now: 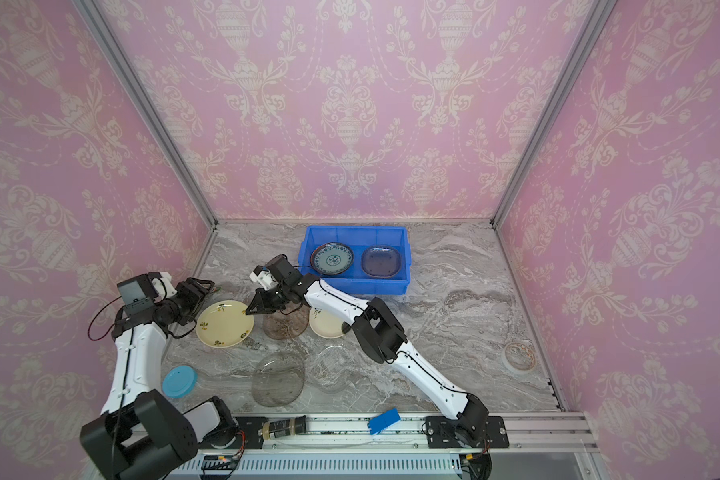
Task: Place the plates into the plastic bin on the countertop
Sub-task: 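Carry the cream plate into the bin and open the right gripper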
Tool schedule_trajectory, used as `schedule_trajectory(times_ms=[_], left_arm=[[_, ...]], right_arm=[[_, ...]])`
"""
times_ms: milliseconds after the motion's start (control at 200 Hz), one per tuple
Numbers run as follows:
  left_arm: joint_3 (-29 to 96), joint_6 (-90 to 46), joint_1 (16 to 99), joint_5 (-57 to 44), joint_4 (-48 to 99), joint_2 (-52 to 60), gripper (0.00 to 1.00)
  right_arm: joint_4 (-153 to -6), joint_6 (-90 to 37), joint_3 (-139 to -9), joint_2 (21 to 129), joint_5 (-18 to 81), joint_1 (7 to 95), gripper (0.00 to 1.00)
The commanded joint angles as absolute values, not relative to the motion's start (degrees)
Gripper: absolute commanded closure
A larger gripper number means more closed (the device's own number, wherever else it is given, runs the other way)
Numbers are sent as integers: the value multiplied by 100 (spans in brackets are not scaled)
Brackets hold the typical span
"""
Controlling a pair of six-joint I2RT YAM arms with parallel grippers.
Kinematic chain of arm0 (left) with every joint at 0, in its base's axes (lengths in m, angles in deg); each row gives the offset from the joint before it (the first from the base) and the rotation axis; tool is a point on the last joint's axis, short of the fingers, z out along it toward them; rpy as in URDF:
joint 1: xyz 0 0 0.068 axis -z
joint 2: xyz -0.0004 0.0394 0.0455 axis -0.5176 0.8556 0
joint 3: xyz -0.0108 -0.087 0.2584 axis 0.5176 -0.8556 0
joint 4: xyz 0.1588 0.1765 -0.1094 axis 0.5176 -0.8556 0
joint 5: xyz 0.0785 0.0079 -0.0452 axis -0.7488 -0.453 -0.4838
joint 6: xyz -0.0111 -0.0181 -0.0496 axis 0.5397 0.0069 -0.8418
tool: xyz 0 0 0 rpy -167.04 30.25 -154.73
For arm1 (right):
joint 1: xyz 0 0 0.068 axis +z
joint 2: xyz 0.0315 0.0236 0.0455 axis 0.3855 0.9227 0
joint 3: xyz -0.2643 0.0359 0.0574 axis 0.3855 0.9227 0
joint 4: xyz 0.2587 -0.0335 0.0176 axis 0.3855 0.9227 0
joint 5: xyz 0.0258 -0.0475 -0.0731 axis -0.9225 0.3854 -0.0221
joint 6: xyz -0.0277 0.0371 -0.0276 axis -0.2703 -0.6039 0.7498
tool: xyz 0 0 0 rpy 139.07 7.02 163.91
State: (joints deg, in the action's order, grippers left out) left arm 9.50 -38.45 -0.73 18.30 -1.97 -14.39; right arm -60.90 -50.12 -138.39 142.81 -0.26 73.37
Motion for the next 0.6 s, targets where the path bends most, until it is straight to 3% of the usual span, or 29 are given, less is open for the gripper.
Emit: schedule_trajectory(times_ms=[0, 365, 595], left_arm=[[1353, -4018, 217, 1690, -246, -1653, 33], [2631, -3931, 2376, 701, -208, -1325, 26], [3660, -3688, 3885, 541, -63, -342, 26]], right_arm=[[-5660, -4709, -14008, 13592, 326, 7092, 100], [-4780, -4096, -13181, 12141, 1448, 6442, 100], [-4532, -4014, -12354, 11265, 2253, 5860, 100]])
